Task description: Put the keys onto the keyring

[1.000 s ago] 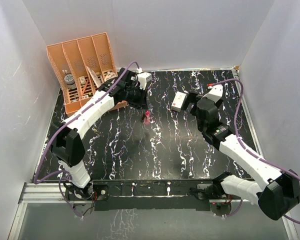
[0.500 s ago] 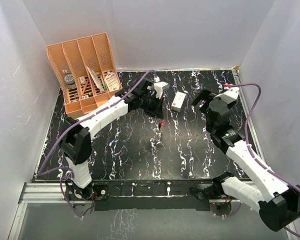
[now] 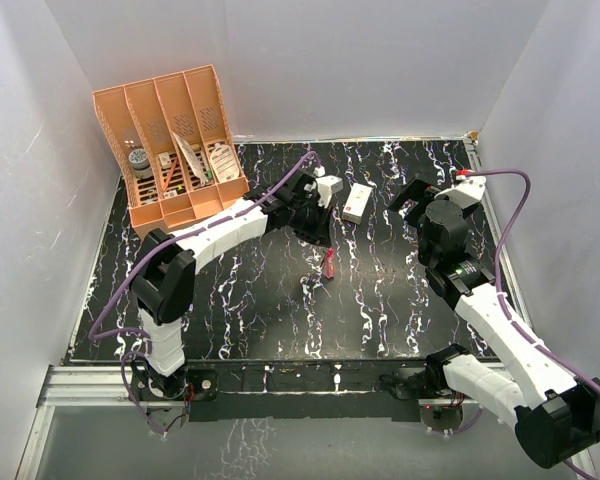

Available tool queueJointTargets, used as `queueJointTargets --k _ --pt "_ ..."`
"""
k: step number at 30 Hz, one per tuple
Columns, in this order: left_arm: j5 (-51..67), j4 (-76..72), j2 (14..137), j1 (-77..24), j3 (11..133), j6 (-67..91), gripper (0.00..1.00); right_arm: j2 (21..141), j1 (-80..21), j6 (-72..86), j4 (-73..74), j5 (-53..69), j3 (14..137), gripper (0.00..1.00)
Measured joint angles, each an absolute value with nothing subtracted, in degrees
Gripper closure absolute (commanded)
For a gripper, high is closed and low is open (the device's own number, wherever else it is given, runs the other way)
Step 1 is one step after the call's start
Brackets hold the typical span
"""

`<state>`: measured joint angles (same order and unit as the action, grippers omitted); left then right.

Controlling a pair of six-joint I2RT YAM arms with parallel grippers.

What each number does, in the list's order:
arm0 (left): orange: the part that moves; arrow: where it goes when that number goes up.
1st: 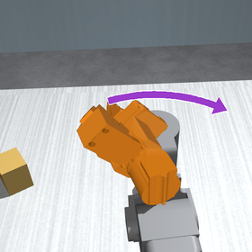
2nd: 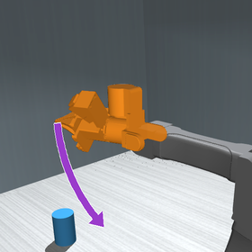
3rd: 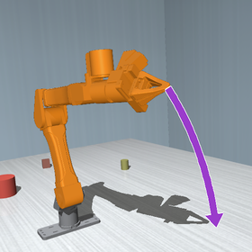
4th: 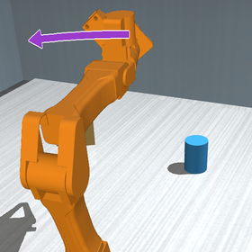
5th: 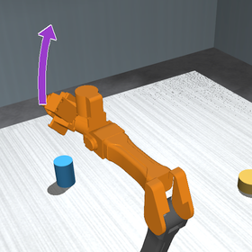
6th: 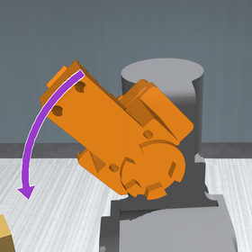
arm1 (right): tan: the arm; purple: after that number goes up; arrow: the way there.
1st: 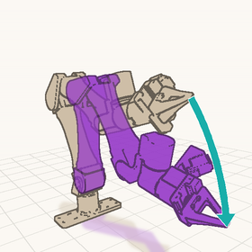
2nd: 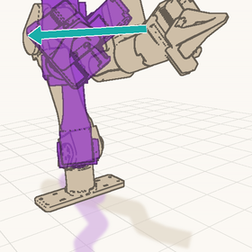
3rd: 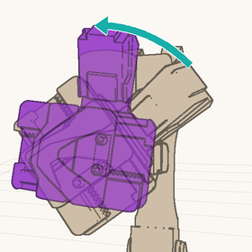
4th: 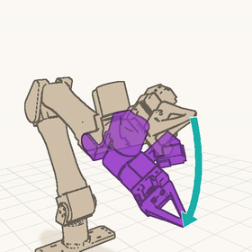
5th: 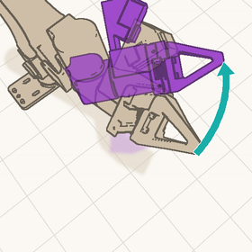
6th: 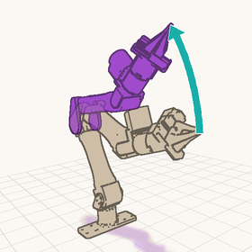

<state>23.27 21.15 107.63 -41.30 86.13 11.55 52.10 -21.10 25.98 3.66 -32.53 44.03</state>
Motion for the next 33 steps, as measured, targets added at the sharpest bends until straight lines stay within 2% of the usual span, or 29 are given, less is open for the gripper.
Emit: queueJointTargets --k 22,23,25,26,29,33 --pt "19.46 16.05 109.21 -37.56 83.61 9.91 1.0 52.12 -20.49 26.04 2.92 -28.82 43.33 0.02" --pt "19.22 15.94 109.21 -37.39 83.61 9.87 0.97 52.12 -20.49 26.06 2.92 -28.64 43.33 0.02" --pt "18.5 15.73 109.23 -37.1 83.61 9.69 0.73 52.12 -20.45 26.04 2.81 -28.47 43.33 0.02" --pt "18.0 15.59 109.23 -36.95 83.61 9.47 0.65 52.12 -20.45 26.04 2.79 -28.34 43.33 0.02" --pt "15.64 15.16 109.21 -36.82 83.55 9.06 0.48 52.12 -20.45 26.04 2.79 -28.25 43.31 0.02" --pt "11.53 13.82 108.68 -36.82 82.63 8.95 0.34 52.12 -20.25 26.04 2.76 -27.86 43.31 0.02"
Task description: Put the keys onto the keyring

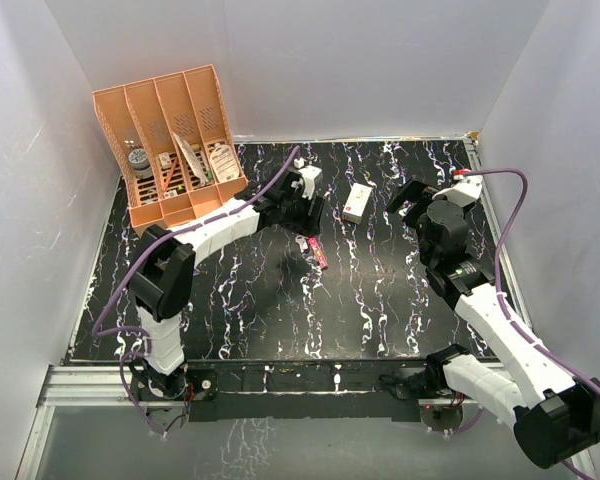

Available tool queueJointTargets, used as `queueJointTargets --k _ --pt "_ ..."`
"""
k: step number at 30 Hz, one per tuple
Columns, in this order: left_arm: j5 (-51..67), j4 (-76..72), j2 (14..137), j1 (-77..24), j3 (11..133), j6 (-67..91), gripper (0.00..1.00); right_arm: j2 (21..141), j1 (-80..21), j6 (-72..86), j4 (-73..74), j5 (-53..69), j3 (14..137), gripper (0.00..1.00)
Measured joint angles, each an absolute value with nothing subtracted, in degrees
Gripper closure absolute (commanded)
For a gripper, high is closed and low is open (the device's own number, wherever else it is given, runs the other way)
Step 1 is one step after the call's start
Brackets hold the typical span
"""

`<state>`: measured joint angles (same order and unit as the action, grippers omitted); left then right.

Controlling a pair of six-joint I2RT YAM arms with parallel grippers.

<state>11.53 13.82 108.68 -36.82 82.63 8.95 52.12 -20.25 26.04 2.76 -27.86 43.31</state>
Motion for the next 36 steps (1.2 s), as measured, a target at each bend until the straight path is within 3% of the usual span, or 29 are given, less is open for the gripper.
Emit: queueJointTargets --k 7,22,29,36 --pt "0.05 12.58 100.9 -36.84 78.56 9.17 0.02 52.12 -20.12 26.04 2.66 -26.57 43.27 0.02" --pt "-32.45 2.74 73.41 -36.8 67.16 11.07 0.01 52.66 -20.12 26.09 1.45 -25.63 41.93 0.02" --pt "-44.71 0.08 72.9 -36.69 65.3 10.61 0.01 52.99 -20.12 27.03 1.3 -26.79 41.34 0.02" --pt "-48.4 0.93 77.34 -36.69 66.52 11.92 0.01 53.91 -20.12 27.68 0.75 -26.87 41.25 0.02"
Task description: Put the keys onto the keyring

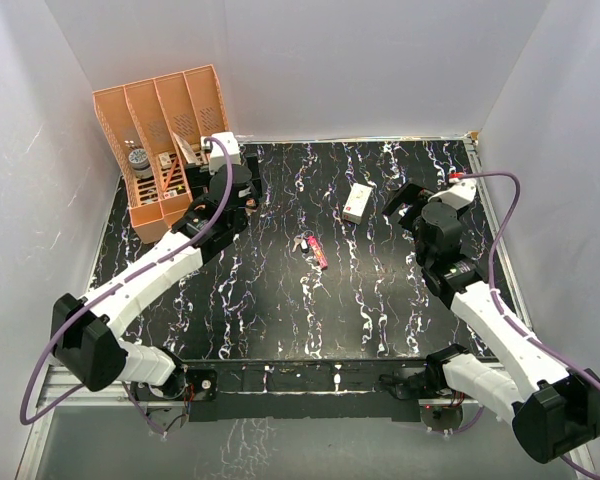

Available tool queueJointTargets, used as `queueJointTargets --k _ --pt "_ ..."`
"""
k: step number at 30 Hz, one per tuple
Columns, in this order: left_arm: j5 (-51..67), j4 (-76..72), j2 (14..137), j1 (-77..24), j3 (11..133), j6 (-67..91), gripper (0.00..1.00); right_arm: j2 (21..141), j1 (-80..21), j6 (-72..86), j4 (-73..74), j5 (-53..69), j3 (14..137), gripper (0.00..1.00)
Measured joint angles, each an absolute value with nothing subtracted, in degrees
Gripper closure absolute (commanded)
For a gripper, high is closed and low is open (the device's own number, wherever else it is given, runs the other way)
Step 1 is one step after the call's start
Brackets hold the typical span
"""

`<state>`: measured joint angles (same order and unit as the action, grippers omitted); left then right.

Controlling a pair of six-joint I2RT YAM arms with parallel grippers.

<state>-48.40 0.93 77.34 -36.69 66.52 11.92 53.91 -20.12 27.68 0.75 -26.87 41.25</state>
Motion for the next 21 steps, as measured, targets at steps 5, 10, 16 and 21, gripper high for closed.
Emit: queueJointTargets --k 5,10,16,21 --pt "-48.1 0.21 77.17 -36.69 66.5 12.01 0.01 53.63 -20.12 28.97 -1.34 -27.05 39.18 0.02" --pt "-46.48 -0.34 74.87 -36.69 65.49 12.14 0.01 51.96 -20.12 31.77 -2.35 -28.32 36.84 0.02" --pt "-47.16 0.62 69.73 -36.69 63.11 14.31 0.01 48.53 -20.08 37.06 -3.22 -34.65 34.96 0.02" --pt "-46.98 2.15 64.29 -36.69 57.39 17.06 0.01 49.15 -20.08 38.65 -2.81 -36.32 34.92 0.02"
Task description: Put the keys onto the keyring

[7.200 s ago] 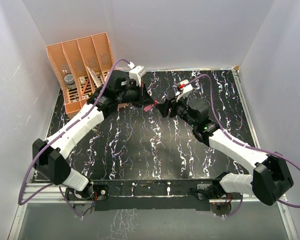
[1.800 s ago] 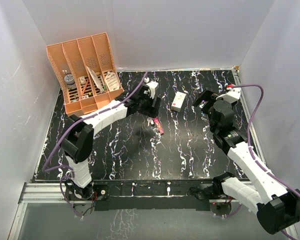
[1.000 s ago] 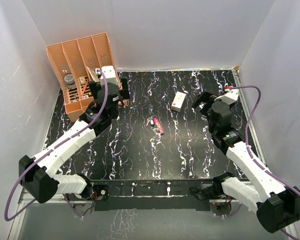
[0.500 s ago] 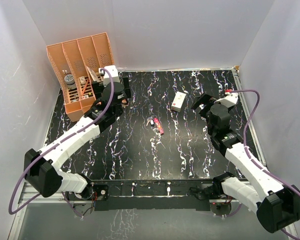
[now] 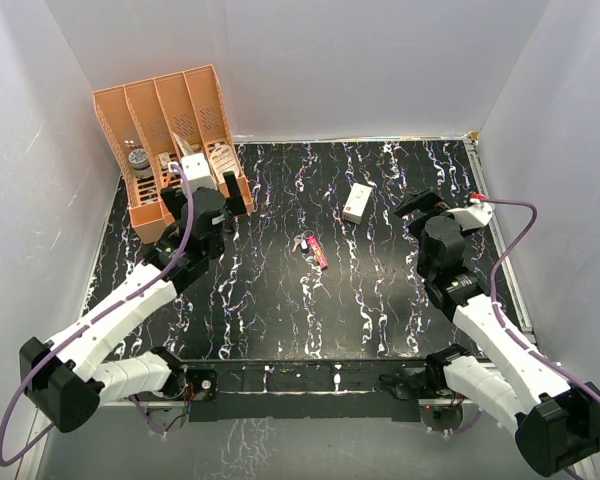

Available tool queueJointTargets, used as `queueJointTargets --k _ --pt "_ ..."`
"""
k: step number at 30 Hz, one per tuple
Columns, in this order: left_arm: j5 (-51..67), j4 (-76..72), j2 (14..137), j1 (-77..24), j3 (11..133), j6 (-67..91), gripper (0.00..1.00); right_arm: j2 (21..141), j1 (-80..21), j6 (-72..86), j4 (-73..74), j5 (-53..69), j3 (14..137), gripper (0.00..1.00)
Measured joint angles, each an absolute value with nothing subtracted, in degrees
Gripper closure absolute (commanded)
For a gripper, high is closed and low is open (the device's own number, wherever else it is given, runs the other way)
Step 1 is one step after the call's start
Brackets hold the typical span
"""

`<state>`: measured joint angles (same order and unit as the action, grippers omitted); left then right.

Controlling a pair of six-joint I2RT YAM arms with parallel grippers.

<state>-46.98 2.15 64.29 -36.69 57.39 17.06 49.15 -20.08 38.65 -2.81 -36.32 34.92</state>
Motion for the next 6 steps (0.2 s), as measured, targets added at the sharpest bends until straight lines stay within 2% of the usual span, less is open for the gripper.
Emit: queueJointTargets --k 6 --pt "-46.59 3.07 60.53 -36.69 51.46 20.47 0.01 49.32 -20.08 39.13 -1.43 -36.42 34.7 0.02"
